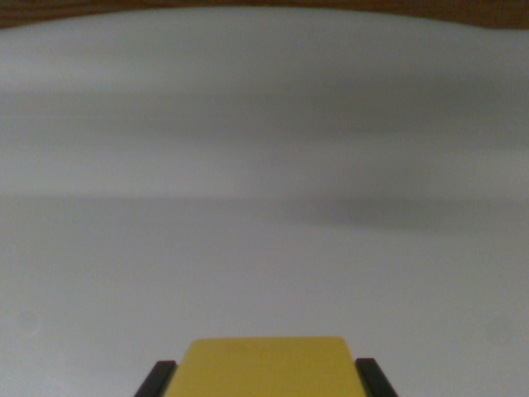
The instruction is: Pick yellow cube
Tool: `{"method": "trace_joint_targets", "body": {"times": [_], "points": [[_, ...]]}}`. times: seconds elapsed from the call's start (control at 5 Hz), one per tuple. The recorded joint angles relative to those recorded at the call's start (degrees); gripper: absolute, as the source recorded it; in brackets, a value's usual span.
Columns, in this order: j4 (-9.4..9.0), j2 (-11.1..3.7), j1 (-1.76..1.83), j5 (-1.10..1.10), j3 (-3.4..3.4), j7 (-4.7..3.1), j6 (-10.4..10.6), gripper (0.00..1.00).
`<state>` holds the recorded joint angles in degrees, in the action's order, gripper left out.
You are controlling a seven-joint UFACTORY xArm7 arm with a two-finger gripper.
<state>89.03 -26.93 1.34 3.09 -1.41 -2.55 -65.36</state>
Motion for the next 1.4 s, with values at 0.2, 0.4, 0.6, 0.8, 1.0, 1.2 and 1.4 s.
{"method": "trace_joint_targets", "body": {"times": [0.2, 0.4, 0.6, 0.8, 1.0, 1.2, 1.4], "points": [[0.0, 0.0, 0.0, 0.0, 0.0, 0.0, 0.0, 1.0], [1.71, 0.91, 0.0, -0.07, -0.03, 0.12, -2.62, 1.0], [1.71, 0.91, 0.0, -0.07, -0.03, 0.12, -2.62, 1.0], [3.47, 1.85, -0.01, -0.15, -0.06, 0.24, -5.32, 1.0], [3.47, 1.85, -0.01, -0.15, -0.06, 0.24, -5.32, 1.0], [5.23, 2.79, -0.01, -0.23, -0.08, 0.36, -8.01, 1.0], [5.23, 2.79, -0.01, -0.23, -0.08, 0.36, -8.01, 1.0]]}}
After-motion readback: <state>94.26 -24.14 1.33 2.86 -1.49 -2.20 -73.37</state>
